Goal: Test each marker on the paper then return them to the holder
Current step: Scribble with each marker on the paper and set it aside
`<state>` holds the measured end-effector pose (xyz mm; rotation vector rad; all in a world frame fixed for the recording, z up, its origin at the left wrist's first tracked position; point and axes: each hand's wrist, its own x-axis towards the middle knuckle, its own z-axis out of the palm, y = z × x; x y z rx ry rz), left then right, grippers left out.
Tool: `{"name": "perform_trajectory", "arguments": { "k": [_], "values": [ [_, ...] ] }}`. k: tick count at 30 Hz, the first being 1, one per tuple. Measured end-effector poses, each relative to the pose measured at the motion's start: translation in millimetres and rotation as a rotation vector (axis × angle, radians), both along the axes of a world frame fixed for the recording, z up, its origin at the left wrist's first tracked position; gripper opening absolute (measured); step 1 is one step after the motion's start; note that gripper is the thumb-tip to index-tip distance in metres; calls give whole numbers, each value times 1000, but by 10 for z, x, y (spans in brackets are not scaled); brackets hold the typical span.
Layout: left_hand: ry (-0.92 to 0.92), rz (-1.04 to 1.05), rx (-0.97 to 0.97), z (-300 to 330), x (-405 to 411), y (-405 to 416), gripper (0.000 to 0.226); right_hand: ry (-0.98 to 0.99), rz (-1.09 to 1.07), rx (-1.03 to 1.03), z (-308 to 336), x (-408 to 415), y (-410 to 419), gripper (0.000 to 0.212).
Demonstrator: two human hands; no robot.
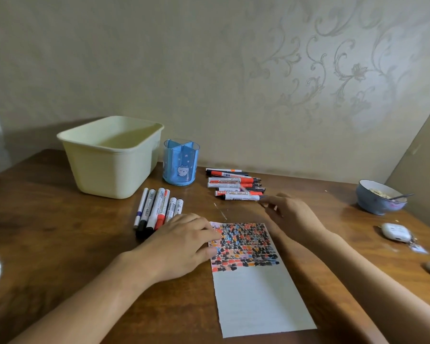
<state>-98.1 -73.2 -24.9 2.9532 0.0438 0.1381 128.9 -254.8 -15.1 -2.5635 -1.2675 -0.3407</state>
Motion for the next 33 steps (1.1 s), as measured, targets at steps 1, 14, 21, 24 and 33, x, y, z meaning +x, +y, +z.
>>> {"name": "perform_trajectory", "arguments": {
  "k": [1,14,21,24,33],
  "values": [
    [13,3,2,8,-3,-8,47,58,10,79,5,-35,-70,24],
    [207,79,47,95,-22,-143,107,921,222,495,-63,-812,-268,11],
    [223,81,84,50,-27,-193,117,816,285,411,-98,-925,-336,10],
    [221,77,85,46,-24,-212,116,810,304,400,-128,-945,-331,14],
    [230,43,75,57,-28,-230,116,708,285,316,-177,-1002,-298,13]
  ]
}}
